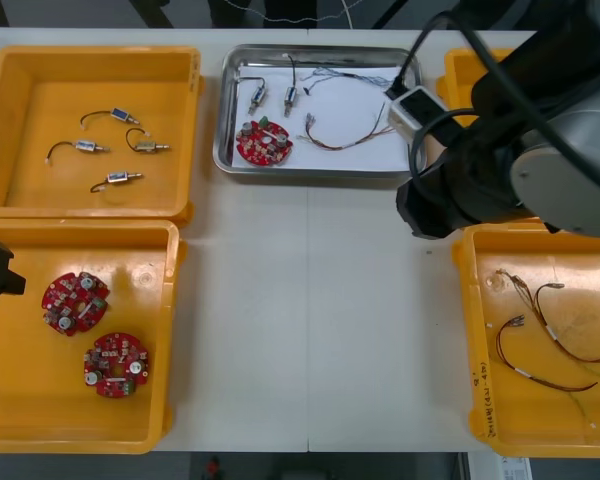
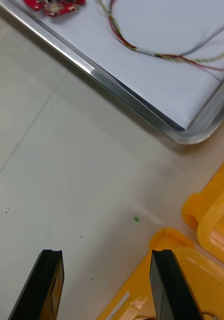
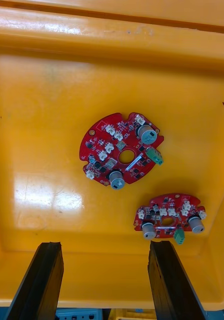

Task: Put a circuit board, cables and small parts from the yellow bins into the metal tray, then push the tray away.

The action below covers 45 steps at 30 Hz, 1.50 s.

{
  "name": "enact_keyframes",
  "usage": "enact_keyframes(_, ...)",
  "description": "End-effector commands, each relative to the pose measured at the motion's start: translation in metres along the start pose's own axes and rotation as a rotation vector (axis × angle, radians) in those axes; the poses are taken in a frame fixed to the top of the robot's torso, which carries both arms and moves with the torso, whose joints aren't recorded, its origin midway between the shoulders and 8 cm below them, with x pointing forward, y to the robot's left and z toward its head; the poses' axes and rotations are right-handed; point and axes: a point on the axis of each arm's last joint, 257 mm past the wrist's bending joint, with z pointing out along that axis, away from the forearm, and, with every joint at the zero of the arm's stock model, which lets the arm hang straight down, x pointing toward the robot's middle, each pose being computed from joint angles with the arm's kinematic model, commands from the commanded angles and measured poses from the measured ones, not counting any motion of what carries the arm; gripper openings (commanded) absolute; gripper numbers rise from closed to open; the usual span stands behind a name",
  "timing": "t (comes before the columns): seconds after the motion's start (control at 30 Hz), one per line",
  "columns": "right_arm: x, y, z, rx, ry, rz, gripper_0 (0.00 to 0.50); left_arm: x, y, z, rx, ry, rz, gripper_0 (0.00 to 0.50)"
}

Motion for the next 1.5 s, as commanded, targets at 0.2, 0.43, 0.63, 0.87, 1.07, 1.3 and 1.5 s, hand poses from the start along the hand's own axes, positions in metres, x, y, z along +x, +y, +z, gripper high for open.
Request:
enact_keyframes(0.2, 0.030, -0.085, -0.032, 0.041, -0.055, 0.329, 0.500, -0.004, 0.014, -0.010, -0.033, -0.021, 0.013, 0.500)
enact_keyframes(0.43, 0.079, -0.132, -0.040, 0.095, -0.035, 0.489, 0.500, -0.004, 0.014, -0.010, -0.033, -0.021, 0.013, 0.500)
enact_keyframes(0.63, 0.130, -0.163, -0.045, 0.157, 0.009, 0.599, 0.500, -0.004, 0.014, -0.010, -0.033, -0.021, 0.013, 0.500)
enact_keyframes(0.87, 0.175, -0.174, -0.045, 0.195, 0.090, 0.627, 0.500, -0.004, 0.014, -0.010, -0.033, -0.021, 0.013, 0.500)
enact_keyframes(1.07, 0.188, -0.176, -0.042, 0.184, 0.124, 0.644, 0.500, -0.004, 0.014, -0.010, -0.033, -0.021, 0.013, 0.500)
enact_keyframes(1.3, 0.192, -0.179, -0.040, 0.177, 0.162, 0.639, 0.500, -0.004, 0.014, -0.010, -0.033, -0.021, 0.013, 0.500)
enact_keyframes(1.5, 0.199, -0.183, -0.038, 0.178, 0.196, 0.640, 0.500, -0.004, 0.014, -0.010, -0.033, -0.021, 0.013, 0.500)
